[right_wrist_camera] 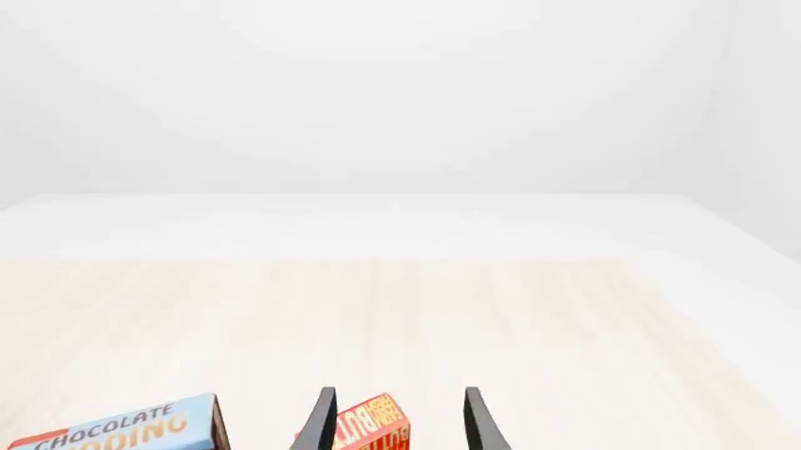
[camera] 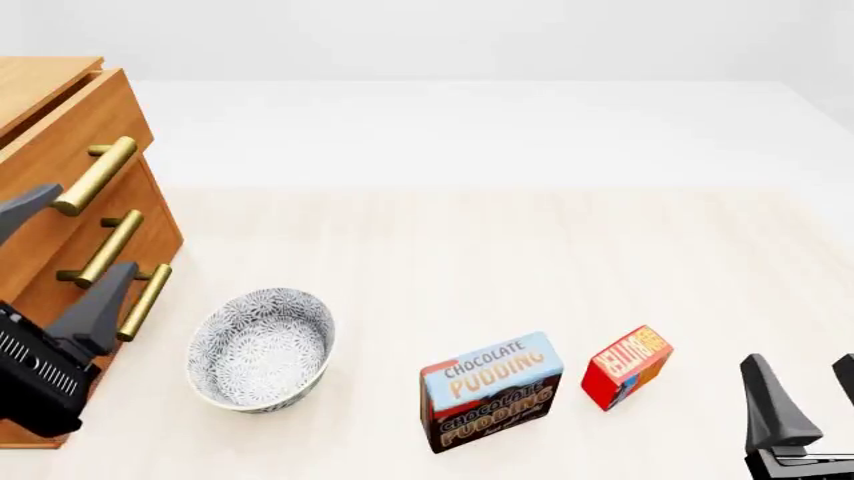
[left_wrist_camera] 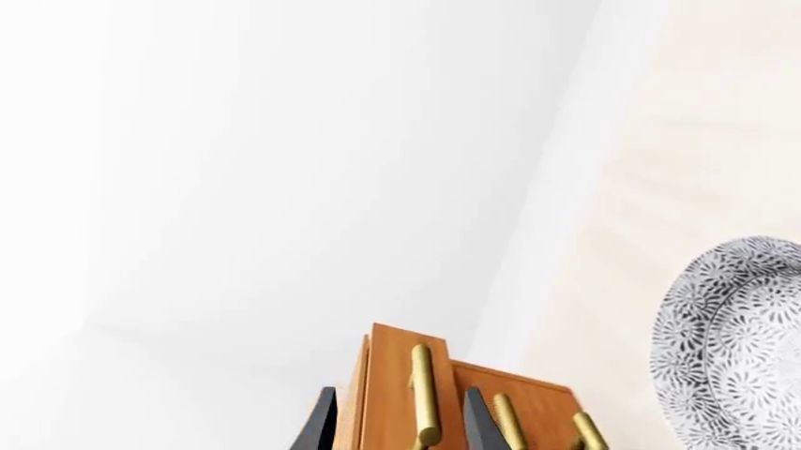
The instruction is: Put the butter at the back in the top drawer of the cabinet and close it.
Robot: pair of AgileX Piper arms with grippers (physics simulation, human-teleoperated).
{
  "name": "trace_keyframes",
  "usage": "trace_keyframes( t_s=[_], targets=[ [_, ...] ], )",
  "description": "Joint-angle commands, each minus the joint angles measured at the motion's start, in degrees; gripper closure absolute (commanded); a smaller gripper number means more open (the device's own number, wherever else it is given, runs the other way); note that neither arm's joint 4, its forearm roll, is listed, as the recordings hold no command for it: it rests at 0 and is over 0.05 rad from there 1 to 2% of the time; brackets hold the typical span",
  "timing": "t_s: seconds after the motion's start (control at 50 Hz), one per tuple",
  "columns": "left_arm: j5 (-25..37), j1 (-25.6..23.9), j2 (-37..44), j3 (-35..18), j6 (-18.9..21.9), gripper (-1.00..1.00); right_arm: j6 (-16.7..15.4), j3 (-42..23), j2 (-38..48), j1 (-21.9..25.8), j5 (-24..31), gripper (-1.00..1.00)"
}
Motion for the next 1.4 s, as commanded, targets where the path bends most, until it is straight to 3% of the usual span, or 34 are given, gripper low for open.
trace_keyframes(
  t_s=[0.02,0.72,0.74,0.78,1.02,1.4],
  targets=[
    [0.0,0.3,0.5,-0.5,0.6,-1.00,0.0,0.0,0.0,0.0,0.0,-1.00],
    [0.0,0.3,0.5,-0.5,0.6,-1.00,0.0,0.0,0.0,0.0,0.0,-1.00],
    [-0.8,8.2,9.7,-4.3,3.1,-1.00,0.0,0.0,0.0,0.0,0.0,-1.00],
    [-0.2,10.5,11.1,-4.6,3.0,-1.00,0.0,0.0,0.0,0.0,0.0,-1.00],
    [-0.9,13.6,13.1,-3.9,3.8,-1.00,0.0,0.0,0.0,0.0,0.0,-1.00],
    [-3.1,13.9,14.8,-3.2,4.3,-1.00,0.0,0.0,0.0,0.0,0.0,-1.00]
  ],
)
